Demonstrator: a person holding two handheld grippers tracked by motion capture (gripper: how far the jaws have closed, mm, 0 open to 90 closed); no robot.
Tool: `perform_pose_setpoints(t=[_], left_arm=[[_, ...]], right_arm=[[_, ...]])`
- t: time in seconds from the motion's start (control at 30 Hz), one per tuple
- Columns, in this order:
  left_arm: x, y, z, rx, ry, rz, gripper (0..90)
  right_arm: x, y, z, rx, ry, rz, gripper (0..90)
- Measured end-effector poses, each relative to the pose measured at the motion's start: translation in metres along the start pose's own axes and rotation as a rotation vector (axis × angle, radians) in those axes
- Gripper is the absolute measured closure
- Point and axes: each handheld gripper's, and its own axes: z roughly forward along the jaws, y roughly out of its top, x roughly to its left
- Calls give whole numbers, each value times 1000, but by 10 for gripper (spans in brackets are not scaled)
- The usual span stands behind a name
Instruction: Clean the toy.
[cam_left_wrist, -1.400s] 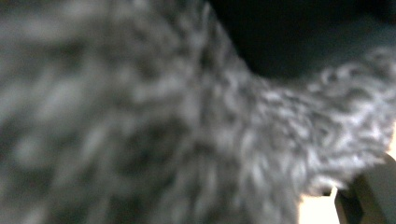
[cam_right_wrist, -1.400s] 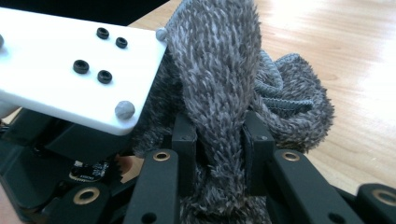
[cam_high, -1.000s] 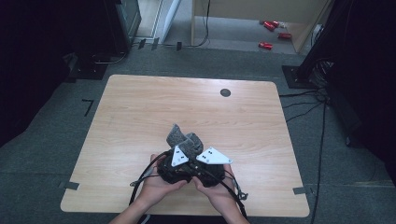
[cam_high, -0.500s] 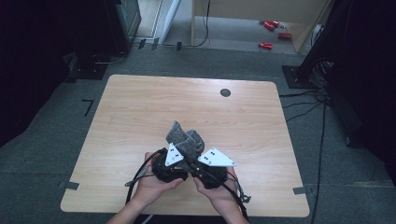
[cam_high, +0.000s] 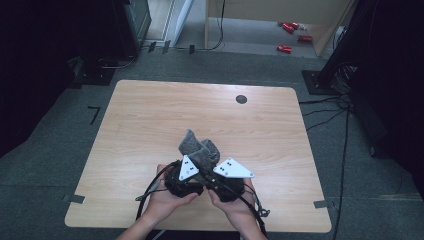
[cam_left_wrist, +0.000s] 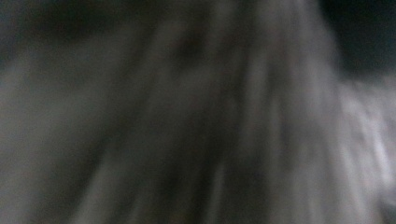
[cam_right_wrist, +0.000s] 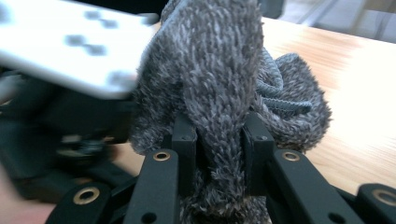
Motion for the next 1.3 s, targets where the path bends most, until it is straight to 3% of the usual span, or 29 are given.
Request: perform_pose_setpoints(t=[0.03,0.13,0.2,0.33,0.4,0.43,0.57,0.63,0.7,0.83,0.93,1.07,1.17,1.23,1.3], left_arm=[[-2,0,-1,-6,1,2,352],[0,1,-3,-9,3,5,352],[2,1,-4,-12,3,1,352],[7,1,-4,-15,-17,-21,352],[6,1,-3,-17,-15,-21,352],[4,1,-2,-17,-22,-14,352],[1,2,-3,-27,-30,0,352],[1,2,-4,-30,-29,5,352],[4,2,-6,-39,-42,-3,352],[7,3,-7,-58,-64,-12,352],[6,3,-6,-60,-70,-7,352],[4,4,-6,-56,-61,7,352],[5,4,-9,-71,-56,7,352],[5,2,-10,-74,-55,13,352],[5,2,-11,-76,-58,15,352]], right_arm=[[7,1,1,-2,3,-26,727],[4,3,1,-7,13,-16,726],[-11,3,-1,-16,-9,22,727],[-20,2,-4,-13,-2,58,730],[-13,2,-4,-11,9,37,731],[-3,2,-4,-11,30,15,731],[2,3,-3,-11,32,-1,731],[-7,4,-3,-17,46,23,732],[-22,4,-5,-27,12,68,733],[-34,4,-10,-39,2,98,734],[-33,4,-12,-43,7,106,735],[-17,4,-12,-37,36,65,735],[-11,6,-11,-44,16,30,734],[-27,6,-10,-51,-31,55,735],[-34,5,-9,-48,-42,81,735]])
